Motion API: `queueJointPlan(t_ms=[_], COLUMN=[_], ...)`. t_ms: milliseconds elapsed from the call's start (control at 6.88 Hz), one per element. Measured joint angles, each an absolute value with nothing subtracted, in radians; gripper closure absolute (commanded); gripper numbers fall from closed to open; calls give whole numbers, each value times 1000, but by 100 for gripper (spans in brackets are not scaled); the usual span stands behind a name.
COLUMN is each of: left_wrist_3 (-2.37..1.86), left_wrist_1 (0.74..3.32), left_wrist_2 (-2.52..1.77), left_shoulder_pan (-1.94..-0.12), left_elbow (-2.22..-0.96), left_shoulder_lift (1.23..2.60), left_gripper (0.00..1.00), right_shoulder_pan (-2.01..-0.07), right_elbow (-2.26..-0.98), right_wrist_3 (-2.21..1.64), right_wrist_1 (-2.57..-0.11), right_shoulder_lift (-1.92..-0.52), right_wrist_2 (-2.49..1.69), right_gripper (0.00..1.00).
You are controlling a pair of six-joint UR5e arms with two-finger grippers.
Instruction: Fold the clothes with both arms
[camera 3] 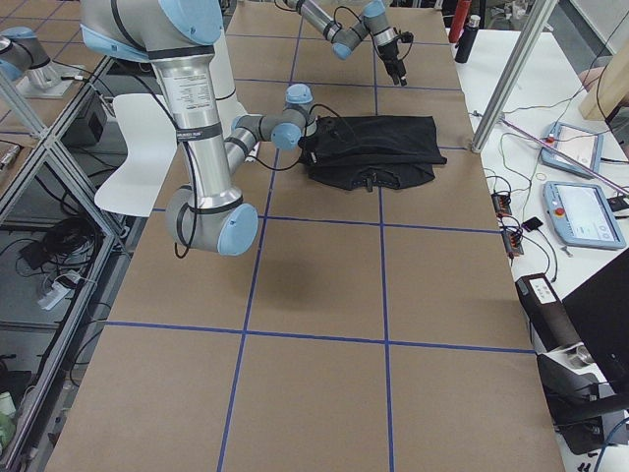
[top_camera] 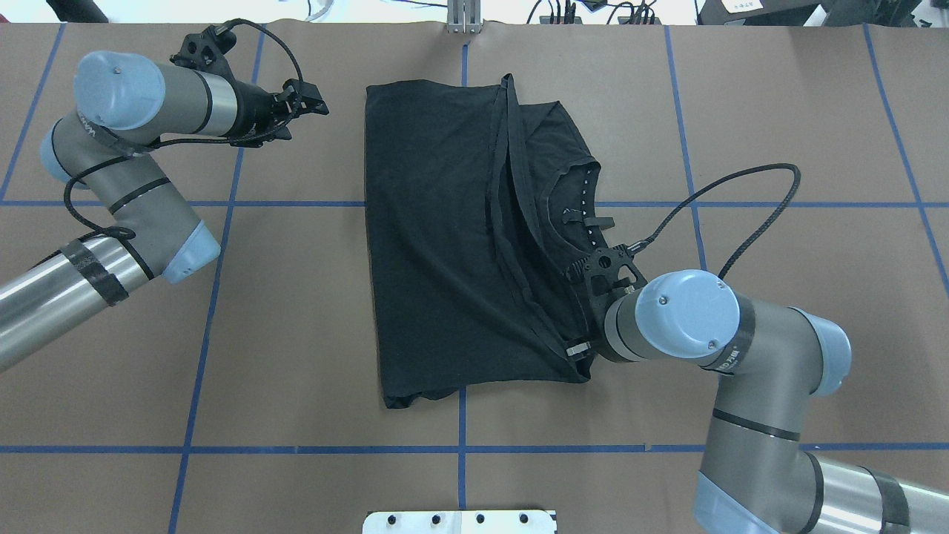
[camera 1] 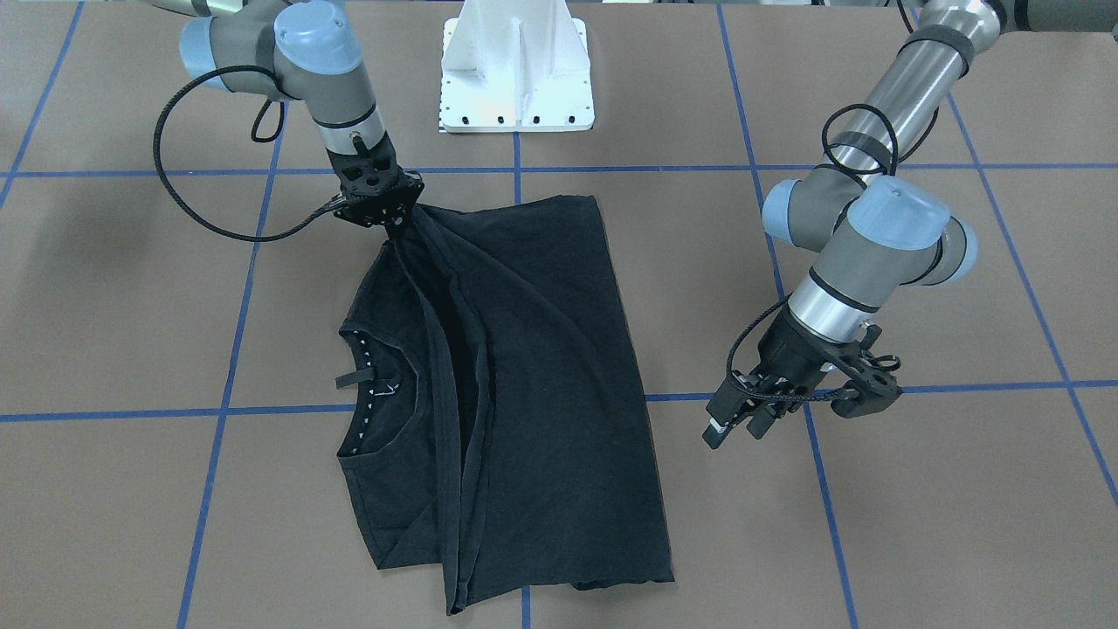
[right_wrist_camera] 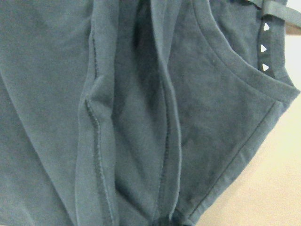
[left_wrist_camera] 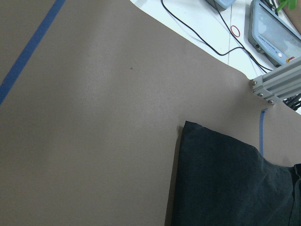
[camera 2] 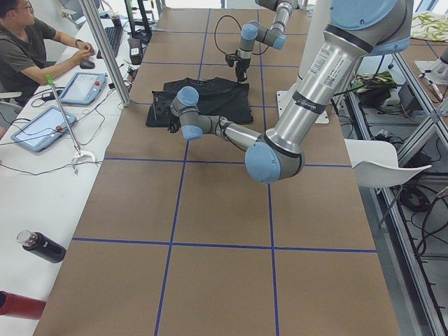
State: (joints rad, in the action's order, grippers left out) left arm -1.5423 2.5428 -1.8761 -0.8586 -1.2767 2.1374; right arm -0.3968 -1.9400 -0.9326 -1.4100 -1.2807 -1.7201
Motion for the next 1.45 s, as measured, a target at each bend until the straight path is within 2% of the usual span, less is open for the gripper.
queueJointPlan(t_ms=[145,291,436,581,872,1017,1308,1453], left_wrist_3=[-1548,-1550,-1552,-1552,-1552,-1552,-1552,-1552], left_wrist_1=[2541,2538,2534,2531,2530,2530,2530,2530], left_wrist_2=[-1876,-1876,-1876,-1876,-1876,-1876,-1877,-1877], left_shoulder_pan=[-858,-858,-859,-859,-858,-858,-859,-859], left_elbow=[-1280,-1286,-1291,-1293,-1293,-1293,-1293,-1293], left_shoulder_lift=[2138,2138,2138,2138,2138,2138,2136,2136], left_gripper=[14,14,14,14,14,14,14,14], right_shoulder_pan=[-387,-381,-378,-377,-376,-372,-358,-347], right_elbow=[-1956,-1963,-1965,-1965,-1976,-1984,-1981,-1972], right_wrist_3=[-950,-962,-967,-969,-969,-969,-964,-939], right_wrist_1=[-1411,-1411,-1410,-1410,-1410,-1415,-1473,-1532], right_shoulder_lift=[-1304,-1315,-1323,-1327,-1324,-1319,-1272,-1223], right_wrist_2=[-1713,-1712,-1712,-1711,-1709,-1709,-1696,-1671], right_gripper=[100,84,39,2,0,4,63,73])
